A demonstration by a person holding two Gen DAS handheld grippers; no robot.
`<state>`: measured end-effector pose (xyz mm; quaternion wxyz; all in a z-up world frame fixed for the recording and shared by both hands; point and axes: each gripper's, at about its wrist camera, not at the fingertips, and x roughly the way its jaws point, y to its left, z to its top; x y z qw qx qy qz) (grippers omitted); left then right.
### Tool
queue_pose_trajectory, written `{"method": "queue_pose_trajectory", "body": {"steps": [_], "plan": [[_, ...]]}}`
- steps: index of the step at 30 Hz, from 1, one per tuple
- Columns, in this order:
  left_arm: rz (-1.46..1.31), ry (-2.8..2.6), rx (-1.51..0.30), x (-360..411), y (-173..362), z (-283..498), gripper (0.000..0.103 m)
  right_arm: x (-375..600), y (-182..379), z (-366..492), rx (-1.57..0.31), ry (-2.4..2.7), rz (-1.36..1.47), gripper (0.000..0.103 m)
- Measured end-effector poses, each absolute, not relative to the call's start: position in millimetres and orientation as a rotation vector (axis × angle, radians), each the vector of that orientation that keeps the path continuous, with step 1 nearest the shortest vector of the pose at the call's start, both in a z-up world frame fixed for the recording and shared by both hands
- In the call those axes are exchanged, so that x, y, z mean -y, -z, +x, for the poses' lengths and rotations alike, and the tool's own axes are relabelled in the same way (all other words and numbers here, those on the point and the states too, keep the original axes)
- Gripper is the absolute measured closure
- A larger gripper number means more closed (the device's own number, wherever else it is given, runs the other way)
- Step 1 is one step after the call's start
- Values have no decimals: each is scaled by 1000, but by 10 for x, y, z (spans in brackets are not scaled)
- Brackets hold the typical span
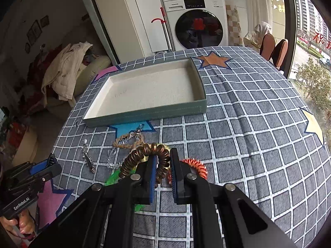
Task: Organize jewelry
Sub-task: 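Carry the claw clip and brown coil tie over the teal tray with both tools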
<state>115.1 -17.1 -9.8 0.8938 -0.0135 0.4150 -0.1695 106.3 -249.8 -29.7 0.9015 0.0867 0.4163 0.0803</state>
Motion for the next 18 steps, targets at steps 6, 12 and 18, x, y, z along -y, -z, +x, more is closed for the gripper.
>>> {"method": "queue_pose_trajectory", "body": {"steps": [6, 12, 18], "plan": [[-29, 330, -834, 205, -129, 1749, 59, 2468, 87, 1643, -855, -184, 165, 89], [-23, 306, -824, 330, -128, 2364, 59, 2375, 81, 2310, -883, -193, 156, 89], [12, 261, -849, 488, 107, 2855, 59, 2331, 287, 2872, -937, -173, 162, 89]]}}
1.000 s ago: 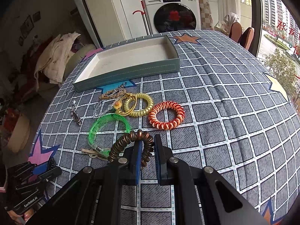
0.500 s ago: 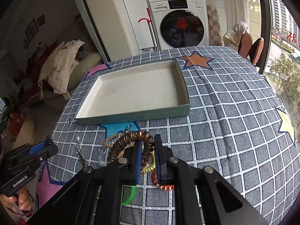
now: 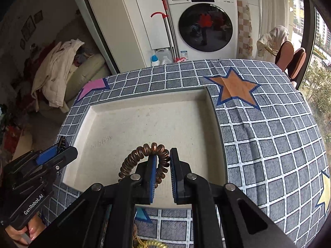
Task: Organize jewelry
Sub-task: 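Carry the claw clip and brown coil tie over the teal tray with both tools, then open both tools to drop the claw clip and coil tie into the tray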
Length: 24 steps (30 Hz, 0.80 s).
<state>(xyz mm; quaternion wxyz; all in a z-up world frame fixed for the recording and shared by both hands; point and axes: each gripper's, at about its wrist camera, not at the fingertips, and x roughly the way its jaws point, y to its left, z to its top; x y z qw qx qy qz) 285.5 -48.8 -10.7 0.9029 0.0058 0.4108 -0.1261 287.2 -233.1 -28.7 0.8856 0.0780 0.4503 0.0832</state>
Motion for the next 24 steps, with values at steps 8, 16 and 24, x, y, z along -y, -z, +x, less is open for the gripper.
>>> {"method": "queue_pose_trajectory", "body": {"steps": [8, 16, 24], "plan": [[37, 205, -896, 545, 437, 3247, 59, 2309, 630, 3319, -1003, -130, 148, 89], [76, 167, -927, 599, 663, 3350, 58, 2217, 851, 3459, -1039, -90, 75, 88], [62, 143, -938, 574, 690, 3350, 58, 2175, 835, 3390, -1027, -89, 42, 44]]}}
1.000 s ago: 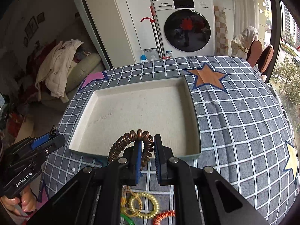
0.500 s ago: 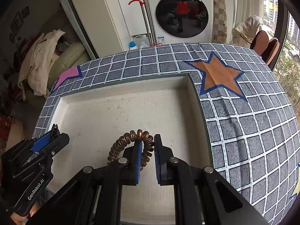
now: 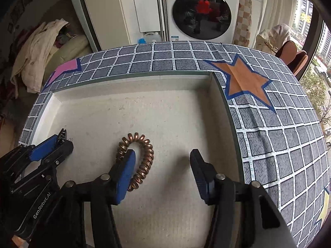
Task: Organize jewelry
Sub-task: 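Open both tools to drop the claw clip and coil tie into the tray, then grasp the silver rhinestone clip with the left tool while the right tool grasps the orange coil tie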
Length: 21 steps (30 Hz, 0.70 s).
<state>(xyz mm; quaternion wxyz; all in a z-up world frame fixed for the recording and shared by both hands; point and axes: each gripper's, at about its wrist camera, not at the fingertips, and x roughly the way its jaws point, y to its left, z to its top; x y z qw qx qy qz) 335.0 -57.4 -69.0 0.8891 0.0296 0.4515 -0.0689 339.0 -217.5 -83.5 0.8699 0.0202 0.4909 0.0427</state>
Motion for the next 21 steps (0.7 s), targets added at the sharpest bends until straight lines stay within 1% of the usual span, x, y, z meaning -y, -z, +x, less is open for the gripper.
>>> {"method": "queue_pose_trajectory", "body": {"steps": [3, 5, 6, 7, 8, 9, 10, 14, 16, 21], "plan": [[35, 133, -926, 530, 643, 3328, 58, 2208, 759, 3361, -1014, -107, 73, 43], [21, 134, -912, 510, 594, 3302, 58, 2253, 705, 3335, -1003, -110, 107, 39], [16, 136, -905, 499, 571, 3291, 56, 2275, 681, 3314, -996, -113, 126, 37], [15, 133, -900, 494, 548, 3286, 26, 2300, 658, 3300, -991, -116, 143, 36], [13, 123, -891, 489, 518, 3271, 6, 2321, 633, 3287, -986, -117, 159, 36], [6, 111, -866, 473, 477, 3238, 0, 2345, 610, 3269, -979, -117, 173, 35], [-1, 108, -836, 460, 434, 3203, 0, 2366, 588, 3247, -972, -118, 186, 35], [3, 124, -826, 460, 315, 3141, 0, 2428, 488, 3154, -943, -118, 225, 33], [0, 116, -803, 427, 247, 3075, 0, 2448, 437, 3095, -928, -127, 248, 24], [-17, 105, -778, 287, 112, 2853, 0, 2448, 343, 2900, -893, -164, 277, 16]]}}
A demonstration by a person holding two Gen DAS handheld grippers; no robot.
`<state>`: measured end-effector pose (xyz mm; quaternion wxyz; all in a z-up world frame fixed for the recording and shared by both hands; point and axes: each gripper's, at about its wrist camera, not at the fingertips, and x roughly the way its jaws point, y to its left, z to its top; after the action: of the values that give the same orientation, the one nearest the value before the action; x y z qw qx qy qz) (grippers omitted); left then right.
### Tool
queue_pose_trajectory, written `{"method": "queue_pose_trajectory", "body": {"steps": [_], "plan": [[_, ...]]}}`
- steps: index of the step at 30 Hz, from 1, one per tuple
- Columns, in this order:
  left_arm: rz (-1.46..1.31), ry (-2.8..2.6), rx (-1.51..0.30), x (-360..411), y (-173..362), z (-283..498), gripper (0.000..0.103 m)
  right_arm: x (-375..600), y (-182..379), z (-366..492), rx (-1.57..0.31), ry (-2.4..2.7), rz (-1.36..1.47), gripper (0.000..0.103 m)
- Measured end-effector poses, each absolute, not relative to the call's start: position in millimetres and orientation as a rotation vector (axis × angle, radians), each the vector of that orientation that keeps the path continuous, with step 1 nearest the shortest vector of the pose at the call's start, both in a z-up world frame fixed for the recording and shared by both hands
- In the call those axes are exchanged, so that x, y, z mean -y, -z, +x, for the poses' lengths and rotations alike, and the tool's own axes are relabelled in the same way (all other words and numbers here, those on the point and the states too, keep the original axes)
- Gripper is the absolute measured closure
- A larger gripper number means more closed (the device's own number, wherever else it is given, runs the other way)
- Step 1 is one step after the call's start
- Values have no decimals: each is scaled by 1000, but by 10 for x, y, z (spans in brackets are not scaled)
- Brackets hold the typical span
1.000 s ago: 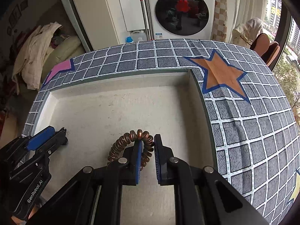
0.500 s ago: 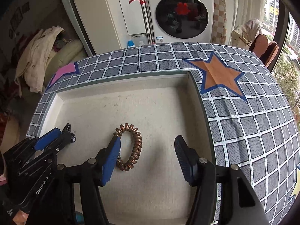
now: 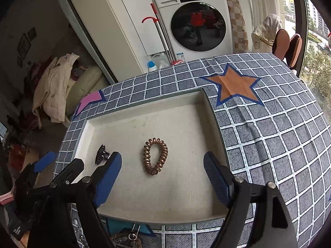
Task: Organize jewelry
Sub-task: 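Grasp the silver rhinestone clip with the left tool while the right tool grasps the orange coil tie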
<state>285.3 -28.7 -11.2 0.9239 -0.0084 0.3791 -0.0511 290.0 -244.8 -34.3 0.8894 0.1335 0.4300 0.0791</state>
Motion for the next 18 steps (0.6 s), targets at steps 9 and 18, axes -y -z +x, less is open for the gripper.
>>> {"method": "queue_pose_trajectory", "body": {"steps": [9, 18], "plan": [[-31, 77, -824, 28, 185, 2338, 0, 2414, 309, 2405, -823, -193, 258, 0], [-153, 52, -933, -173, 458, 1884, 0, 2396, 428, 1987, -915, -201, 221, 0]]}}
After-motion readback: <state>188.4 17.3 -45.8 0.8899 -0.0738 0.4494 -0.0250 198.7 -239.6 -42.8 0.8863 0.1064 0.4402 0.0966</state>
